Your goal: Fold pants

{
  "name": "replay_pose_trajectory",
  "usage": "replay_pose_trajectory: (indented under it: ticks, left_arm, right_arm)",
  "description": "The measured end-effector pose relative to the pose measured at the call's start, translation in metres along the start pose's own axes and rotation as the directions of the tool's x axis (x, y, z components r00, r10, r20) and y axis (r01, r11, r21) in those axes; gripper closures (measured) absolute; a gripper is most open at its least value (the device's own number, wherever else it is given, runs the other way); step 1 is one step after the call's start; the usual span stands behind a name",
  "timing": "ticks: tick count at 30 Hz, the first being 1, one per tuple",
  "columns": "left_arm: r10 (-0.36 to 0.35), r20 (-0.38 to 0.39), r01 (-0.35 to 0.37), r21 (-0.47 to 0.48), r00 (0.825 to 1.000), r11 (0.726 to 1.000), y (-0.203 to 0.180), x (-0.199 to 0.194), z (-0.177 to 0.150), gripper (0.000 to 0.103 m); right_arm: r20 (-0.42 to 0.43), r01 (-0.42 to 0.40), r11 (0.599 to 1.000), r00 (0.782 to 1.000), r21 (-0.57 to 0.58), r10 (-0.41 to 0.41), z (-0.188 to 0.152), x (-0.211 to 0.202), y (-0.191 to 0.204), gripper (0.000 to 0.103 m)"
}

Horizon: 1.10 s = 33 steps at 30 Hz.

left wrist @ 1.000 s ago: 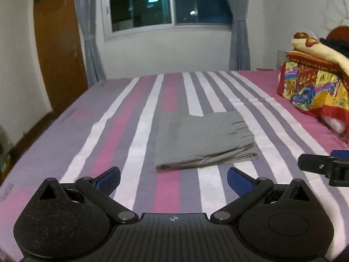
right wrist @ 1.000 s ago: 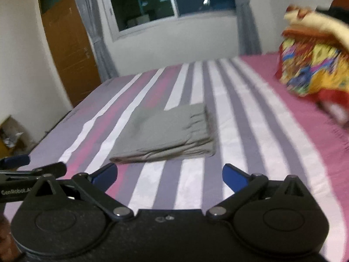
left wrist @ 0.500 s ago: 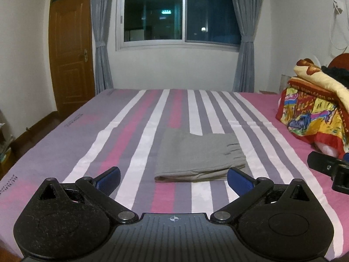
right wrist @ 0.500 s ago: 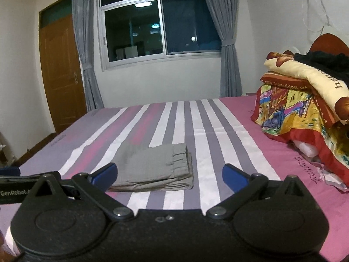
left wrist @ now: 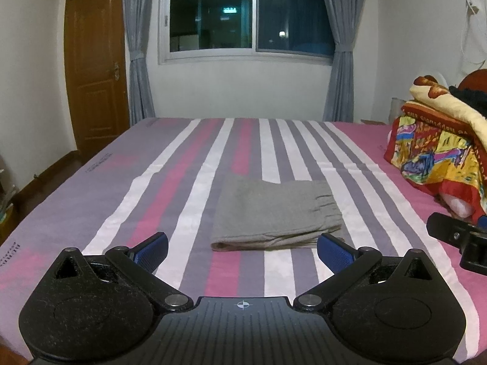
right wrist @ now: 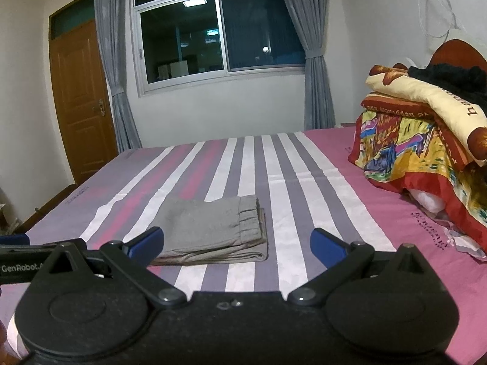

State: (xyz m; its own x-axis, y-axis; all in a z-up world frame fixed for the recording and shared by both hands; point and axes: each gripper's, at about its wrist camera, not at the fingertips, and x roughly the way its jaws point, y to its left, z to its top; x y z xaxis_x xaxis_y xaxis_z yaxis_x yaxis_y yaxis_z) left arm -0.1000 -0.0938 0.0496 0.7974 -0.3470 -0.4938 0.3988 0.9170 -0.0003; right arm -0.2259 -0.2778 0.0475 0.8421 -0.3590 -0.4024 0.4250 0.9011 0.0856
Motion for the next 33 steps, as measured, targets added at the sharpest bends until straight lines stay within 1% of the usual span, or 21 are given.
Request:
replay_pose_trajectory:
  ticks: [14,33]
  left_arm:
    - [0.006,-0.01,-0.005,0.01,1.0,1.0,-0.005,0.013,0.002,0.0]
    - [0.016,-0.008,-0.016,0.016,1.0,1.0,-0.008,0.018,0.003,0.0]
  right_arm:
    - [-0.009,-0.006,1.0,1.0,0.009,0.006,0.001,0.007,0.002,0.0]
    - [-0.016,0.002,1.0,1.0,0.024,-0.002,0.0,0.011,0.003,0.0]
